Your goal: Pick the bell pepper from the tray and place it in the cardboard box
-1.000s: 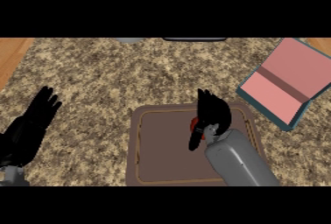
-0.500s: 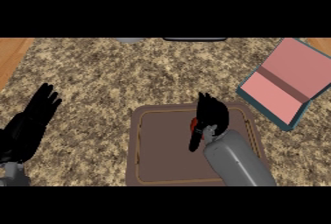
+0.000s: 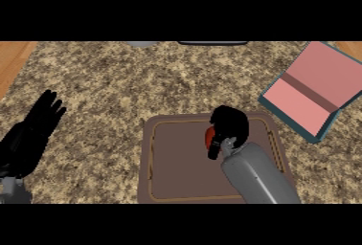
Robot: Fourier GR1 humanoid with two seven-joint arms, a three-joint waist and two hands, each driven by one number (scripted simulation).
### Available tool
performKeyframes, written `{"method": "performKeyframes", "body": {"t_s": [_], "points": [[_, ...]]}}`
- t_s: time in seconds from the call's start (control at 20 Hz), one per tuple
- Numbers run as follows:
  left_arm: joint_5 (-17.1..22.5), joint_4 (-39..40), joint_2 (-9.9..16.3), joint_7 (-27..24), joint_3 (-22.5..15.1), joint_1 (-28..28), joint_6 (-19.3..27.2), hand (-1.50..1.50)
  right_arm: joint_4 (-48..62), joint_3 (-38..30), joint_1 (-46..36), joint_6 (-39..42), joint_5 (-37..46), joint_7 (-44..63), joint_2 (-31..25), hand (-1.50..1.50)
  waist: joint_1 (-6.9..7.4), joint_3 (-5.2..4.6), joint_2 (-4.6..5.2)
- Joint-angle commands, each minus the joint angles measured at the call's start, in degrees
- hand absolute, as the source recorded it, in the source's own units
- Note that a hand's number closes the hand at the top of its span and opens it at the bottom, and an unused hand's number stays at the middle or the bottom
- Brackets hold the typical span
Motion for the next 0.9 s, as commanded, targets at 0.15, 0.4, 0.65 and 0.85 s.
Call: {"method": "performKeyframes", "body": {"t_s": [0.15,0.4,0.65,0.85], "points": [[-0.9,-1.8,-0.6,-1.3,1.1,3.4,-2.4,0.00,-2.4,2.6,3.4,1.1,0.3,-9.1,-2.9,1.50,-0.01,0.00,-0.05],[-0.5,-2.3,-1.6,0.2,0.1,2.6,-1.6,0.00,-5.2,5.1,1.4,6.1,-3.8,-26.8,-9.8,1.50,0.20,0.04,-0.08],[-2.6,-0.6,-2.7,2.1,0.6,-2.2,0.4,0.00,-2.6,2.5,0.2,5.8,-0.5,-31.2,-10.4,1.50,-0.17,0.01,0.00],[-2.9,-2.4,-2.1,0.1,1.5,1.8,-2.1,0.00,-8.8,2.6,3.7,2.6,3.3,-30.8,-11.9,1.50,-0.22,0.00,-0.09]]}}
